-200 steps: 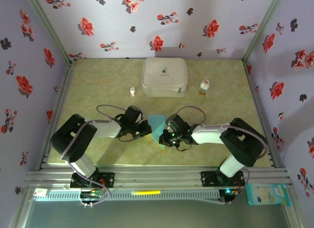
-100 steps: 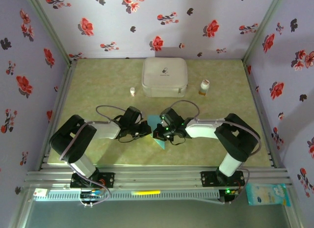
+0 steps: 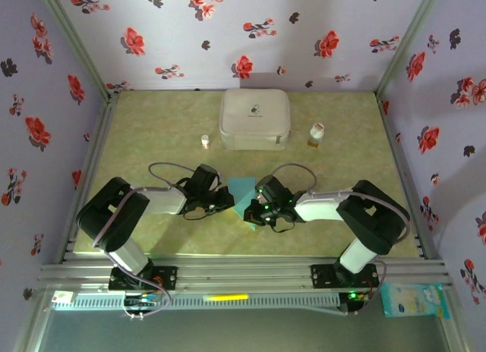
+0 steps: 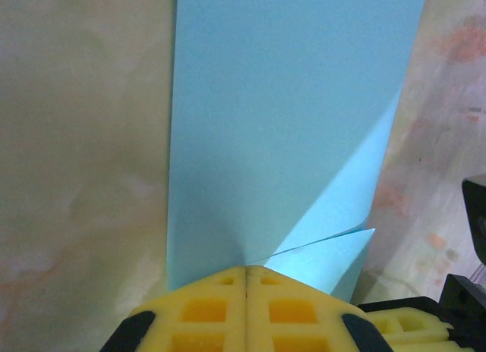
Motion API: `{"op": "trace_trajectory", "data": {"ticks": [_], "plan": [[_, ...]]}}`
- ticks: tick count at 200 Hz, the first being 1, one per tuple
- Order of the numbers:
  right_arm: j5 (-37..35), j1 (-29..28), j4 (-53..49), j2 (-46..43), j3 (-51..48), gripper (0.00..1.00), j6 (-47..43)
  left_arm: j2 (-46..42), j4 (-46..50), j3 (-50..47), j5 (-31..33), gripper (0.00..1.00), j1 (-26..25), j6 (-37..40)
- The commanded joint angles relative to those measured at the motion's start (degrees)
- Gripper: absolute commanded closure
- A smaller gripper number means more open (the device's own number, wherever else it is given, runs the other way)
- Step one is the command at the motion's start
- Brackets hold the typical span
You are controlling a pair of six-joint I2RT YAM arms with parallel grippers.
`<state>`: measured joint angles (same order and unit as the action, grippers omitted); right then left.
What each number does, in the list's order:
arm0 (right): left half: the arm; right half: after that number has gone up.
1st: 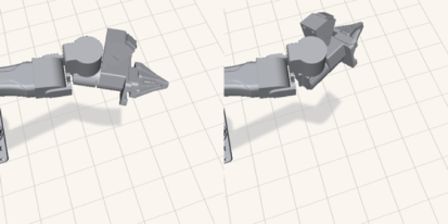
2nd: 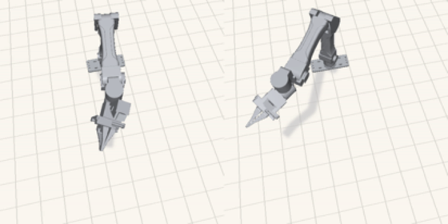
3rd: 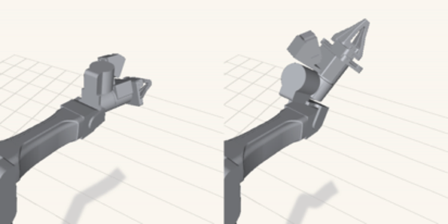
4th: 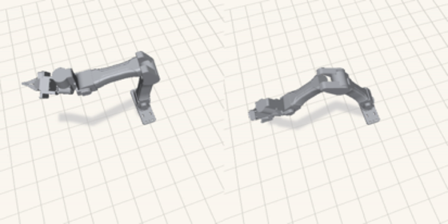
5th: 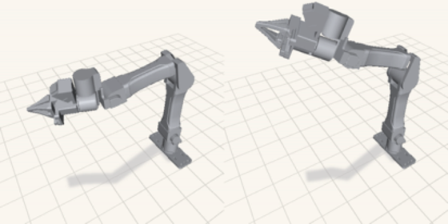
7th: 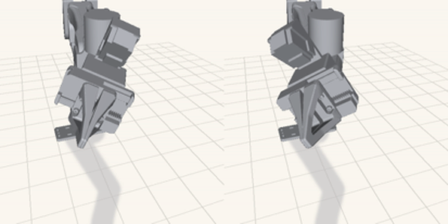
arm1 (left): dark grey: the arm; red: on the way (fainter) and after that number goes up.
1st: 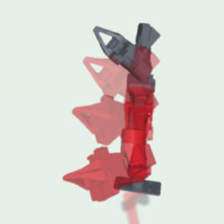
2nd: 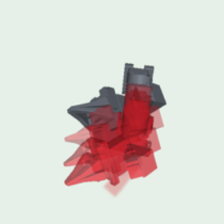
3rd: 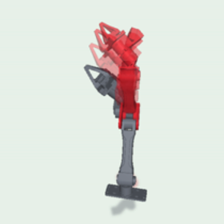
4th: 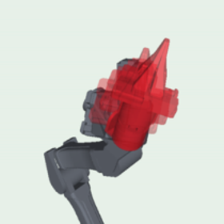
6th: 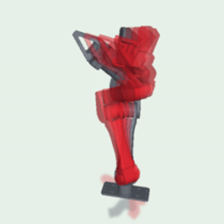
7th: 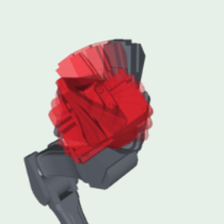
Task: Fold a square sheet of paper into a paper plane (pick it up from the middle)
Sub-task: Third fold the triangle at the center of the table.
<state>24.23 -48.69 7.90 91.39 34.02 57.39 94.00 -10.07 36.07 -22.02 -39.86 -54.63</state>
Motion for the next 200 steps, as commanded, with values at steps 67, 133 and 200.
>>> {"op": "trace_trajectory", "data": {"ticks": [67, 133, 200], "plan": [[0.01, -0.44, -2.61, -8.25, -10.02, 0.9, -0.61, 2.34, 7.21, -1.35, 4.99, 1.0, 0.37, 0.06], [-2.98, -0.35, -8.96, -14.65, -4.75, 0.9, -2.84, 2.24, 6.9, -1.36, 4.79, 1.0, 0.39, -0.06], [-0.39, -0.42, -6.1, -1.81, 6.69, 0.91, -4.4, 3.2, 5.74, -1.64, 4.42, 1.0, 0.34, -0.22]]}}
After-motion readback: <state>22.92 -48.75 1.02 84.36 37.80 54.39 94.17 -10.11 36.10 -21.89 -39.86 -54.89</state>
